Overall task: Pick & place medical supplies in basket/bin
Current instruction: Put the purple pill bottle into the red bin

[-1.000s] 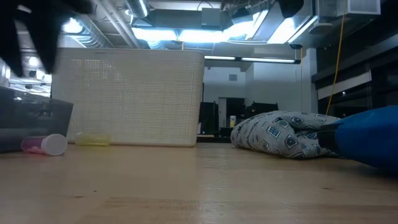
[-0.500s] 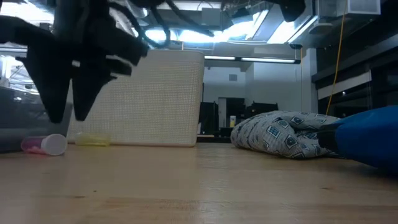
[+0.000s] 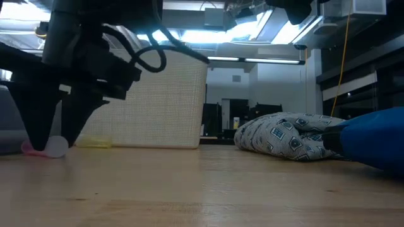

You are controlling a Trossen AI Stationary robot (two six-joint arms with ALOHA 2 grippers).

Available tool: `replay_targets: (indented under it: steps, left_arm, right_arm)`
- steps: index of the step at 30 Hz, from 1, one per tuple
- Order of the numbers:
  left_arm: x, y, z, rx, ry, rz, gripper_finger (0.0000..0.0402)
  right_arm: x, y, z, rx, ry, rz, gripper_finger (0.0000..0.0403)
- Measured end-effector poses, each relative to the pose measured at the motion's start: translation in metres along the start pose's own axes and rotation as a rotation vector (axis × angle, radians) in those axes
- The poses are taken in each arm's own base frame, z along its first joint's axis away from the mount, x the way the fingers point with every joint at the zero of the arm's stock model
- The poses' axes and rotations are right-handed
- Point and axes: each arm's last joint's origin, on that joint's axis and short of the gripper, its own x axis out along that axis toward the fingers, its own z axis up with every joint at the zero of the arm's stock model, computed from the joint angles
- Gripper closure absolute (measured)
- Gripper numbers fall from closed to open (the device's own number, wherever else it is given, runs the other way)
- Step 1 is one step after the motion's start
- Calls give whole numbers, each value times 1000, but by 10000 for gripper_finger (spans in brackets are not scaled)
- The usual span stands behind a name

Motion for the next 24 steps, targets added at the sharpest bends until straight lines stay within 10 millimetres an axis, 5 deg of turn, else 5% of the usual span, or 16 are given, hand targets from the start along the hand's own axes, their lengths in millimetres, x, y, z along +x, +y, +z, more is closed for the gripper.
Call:
replay_targets:
  steps: [24]
  left_arm:
    - [14, 1, -6, 12, -3, -31, 278]
  right_arm:
    - [0, 0, 0, 4, 1, 0, 268]
